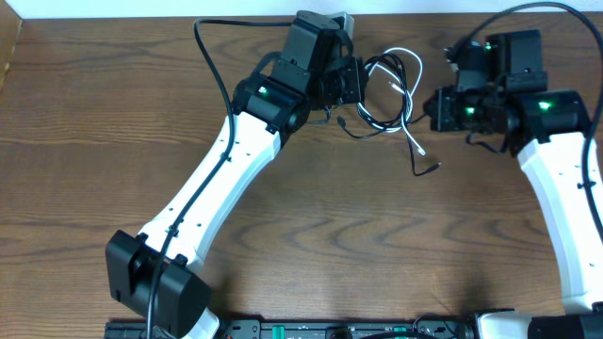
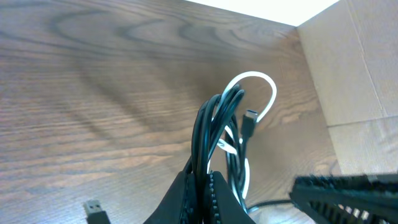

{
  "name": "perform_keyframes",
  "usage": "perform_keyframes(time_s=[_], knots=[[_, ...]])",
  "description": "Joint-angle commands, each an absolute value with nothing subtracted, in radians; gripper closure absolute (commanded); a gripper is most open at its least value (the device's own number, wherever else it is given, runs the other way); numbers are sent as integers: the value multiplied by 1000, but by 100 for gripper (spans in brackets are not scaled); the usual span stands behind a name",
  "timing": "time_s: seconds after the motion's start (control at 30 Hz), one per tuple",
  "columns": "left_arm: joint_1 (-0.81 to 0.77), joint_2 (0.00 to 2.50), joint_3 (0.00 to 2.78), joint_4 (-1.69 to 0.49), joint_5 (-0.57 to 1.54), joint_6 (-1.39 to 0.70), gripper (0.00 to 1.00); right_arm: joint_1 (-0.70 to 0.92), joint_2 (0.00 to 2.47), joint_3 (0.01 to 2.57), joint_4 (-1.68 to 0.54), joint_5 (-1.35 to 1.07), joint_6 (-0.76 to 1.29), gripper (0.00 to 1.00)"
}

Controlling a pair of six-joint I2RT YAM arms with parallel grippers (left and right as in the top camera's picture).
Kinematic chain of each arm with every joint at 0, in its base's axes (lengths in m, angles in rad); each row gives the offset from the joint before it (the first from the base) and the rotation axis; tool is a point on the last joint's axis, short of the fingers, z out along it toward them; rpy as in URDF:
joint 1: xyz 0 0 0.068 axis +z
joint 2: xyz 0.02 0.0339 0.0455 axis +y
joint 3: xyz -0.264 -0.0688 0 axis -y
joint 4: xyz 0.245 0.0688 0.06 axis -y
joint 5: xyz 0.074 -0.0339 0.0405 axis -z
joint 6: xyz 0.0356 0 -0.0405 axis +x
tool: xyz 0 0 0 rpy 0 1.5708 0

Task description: Untangle cables

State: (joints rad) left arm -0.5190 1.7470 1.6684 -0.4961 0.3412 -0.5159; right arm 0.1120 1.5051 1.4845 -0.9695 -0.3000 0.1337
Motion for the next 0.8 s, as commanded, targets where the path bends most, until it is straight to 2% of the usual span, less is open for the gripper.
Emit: perform_keyframes(time_s=[0.0, 0.3, 0.57, 0.77], knots=[[-490, 1744, 1668, -492, 320, -491, 93, 78, 1476, 1485, -1016, -312, 144, 99], [-465, 1744, 1668, -492, 320, -491, 92, 39, 1477, 1483, -1125, -335, 88, 99], [-465, 1744, 1668, -492, 332, -491, 93, 16, 1516, 1472, -1088, -334, 89, 99], [-464, 1744, 1668, -493, 332, -465, 92, -25, 1594, 1470, -1034, -427, 71, 99]])
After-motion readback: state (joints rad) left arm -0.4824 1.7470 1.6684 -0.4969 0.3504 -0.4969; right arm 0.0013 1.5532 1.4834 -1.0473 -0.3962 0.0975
